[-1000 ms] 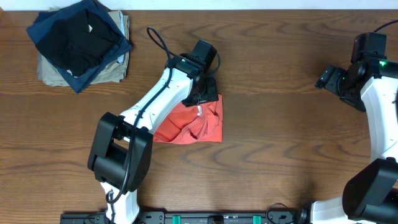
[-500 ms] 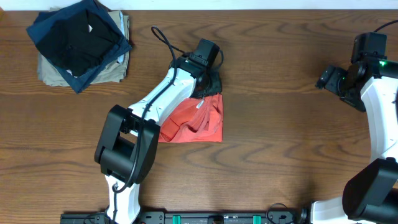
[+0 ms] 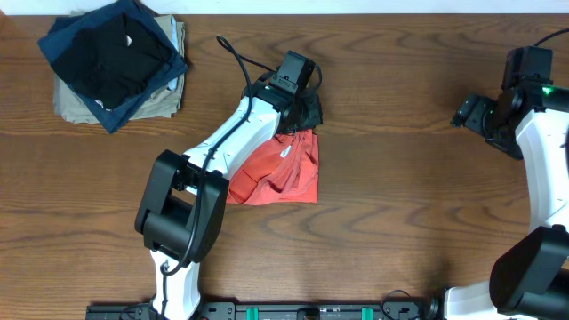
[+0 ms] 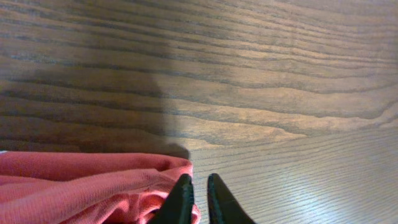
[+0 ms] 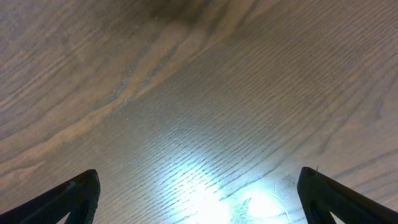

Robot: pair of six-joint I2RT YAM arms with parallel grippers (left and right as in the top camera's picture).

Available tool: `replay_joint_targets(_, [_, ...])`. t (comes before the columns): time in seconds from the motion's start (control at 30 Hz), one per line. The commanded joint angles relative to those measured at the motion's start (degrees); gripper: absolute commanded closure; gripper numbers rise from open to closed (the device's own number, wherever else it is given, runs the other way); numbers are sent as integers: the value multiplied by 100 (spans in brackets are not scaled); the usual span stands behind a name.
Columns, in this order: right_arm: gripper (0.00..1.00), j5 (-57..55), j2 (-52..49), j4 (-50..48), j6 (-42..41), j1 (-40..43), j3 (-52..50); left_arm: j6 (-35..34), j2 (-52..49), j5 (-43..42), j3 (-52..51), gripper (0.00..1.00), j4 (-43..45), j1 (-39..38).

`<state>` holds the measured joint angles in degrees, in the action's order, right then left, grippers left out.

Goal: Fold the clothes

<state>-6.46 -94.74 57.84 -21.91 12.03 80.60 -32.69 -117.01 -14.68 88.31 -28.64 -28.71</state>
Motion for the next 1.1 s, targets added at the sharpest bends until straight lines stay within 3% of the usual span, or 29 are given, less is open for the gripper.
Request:
replay_joint_targets(0.0, [1, -59, -9, 4, 9, 33, 22, 74, 72, -33, 17, 85, -149, 20])
replay_joint_targets(0.1, [1, -59, -9, 4, 9, 33, 22, 308, 398, -33, 87, 83, -555, 20])
replay_joint_targets(0.23, [1, -59, -9, 4, 9, 33, 22, 437, 1058, 57, 107, 53, -1515, -2])
replay_joint_targets(0.33, [1, -59, -9, 4, 9, 33, 22, 339, 1257, 299, 107, 36, -2339, 2])
replay_joint_targets(0.53, [1, -59, -9, 4, 9, 33, 22, -114, 1117, 339, -122, 35, -2900, 42])
replay_joint_targets(0.7, [1, -59, -9, 4, 9, 33, 22, -564, 763, 330, -293, 34, -2577, 42])
replay_joint_targets(1.07, [1, -59, -9, 4, 9, 33, 22, -601, 136, 337, -293, 35, -1528, 138])
